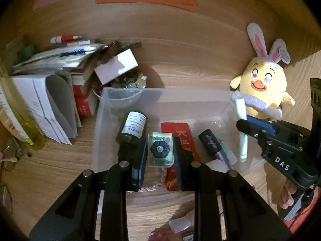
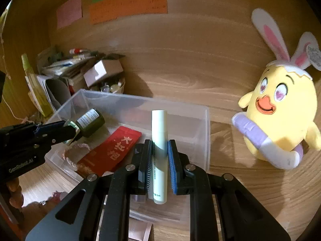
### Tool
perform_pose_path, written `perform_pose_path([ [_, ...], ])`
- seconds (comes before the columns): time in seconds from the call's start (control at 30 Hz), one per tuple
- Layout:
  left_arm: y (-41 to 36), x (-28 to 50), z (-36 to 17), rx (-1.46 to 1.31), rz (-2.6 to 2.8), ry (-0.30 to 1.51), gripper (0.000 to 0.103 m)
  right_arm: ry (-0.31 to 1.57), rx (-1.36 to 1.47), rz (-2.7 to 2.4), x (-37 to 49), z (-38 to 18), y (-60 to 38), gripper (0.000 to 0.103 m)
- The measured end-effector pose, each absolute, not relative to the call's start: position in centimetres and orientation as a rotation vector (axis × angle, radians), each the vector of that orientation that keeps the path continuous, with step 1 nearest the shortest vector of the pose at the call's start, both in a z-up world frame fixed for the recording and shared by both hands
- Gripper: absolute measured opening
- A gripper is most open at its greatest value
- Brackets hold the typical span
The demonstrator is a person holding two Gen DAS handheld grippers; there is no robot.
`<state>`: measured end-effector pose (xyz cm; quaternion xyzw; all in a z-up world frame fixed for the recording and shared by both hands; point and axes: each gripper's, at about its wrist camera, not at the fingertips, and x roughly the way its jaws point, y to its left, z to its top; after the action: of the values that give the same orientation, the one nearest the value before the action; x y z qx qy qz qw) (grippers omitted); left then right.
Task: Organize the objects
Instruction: 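Carry both items over the clear box and open both tools to drop them, then withdraw both tools from the box toward the white-red tube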
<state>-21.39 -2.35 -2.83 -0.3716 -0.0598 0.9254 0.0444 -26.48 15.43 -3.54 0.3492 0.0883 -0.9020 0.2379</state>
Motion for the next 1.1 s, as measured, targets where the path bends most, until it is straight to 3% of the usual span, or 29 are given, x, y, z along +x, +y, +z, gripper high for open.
perform_pose_path([
  [0.47,-1.9,-21.7,-3.5,-1.151,2.817,-0.159,0.025,0.283,1.036,-2.406,-26.9,-5.4,13.9,0.014],
  [0.57,-2.2,-21.6,-3.2,-1.147,2.812,-0.184,0.03,0.28,1.023,-2.4,-26.6,-5.0,13.9,0.015],
  [0.67,-2.3,-21.2,-2.6,-1.126,2.823,-0.196,0.038,0.27,1.012,-2.398,-26.3,-4.6,14.0,0.023],
  [0.73,-2.2,-20.7,-2.0,-1.104,2.837,-0.191,0.04,0.259,0.994,-2.397,-25.9,-4.1,14.2,0.033],
  [0.83,-2.1,-20.0,-1.2,-1.071,2.856,-0.177,0.052,0.234,0.962,-2.4,-25.3,-3.0,14.6,0.047],
  [1.1,-2.2,-16.4,1.4,-0.96,2.933,-0.112,0.071,0.229,0.861,-2.439,-22.3,-0.4,16.0,0.067],
])
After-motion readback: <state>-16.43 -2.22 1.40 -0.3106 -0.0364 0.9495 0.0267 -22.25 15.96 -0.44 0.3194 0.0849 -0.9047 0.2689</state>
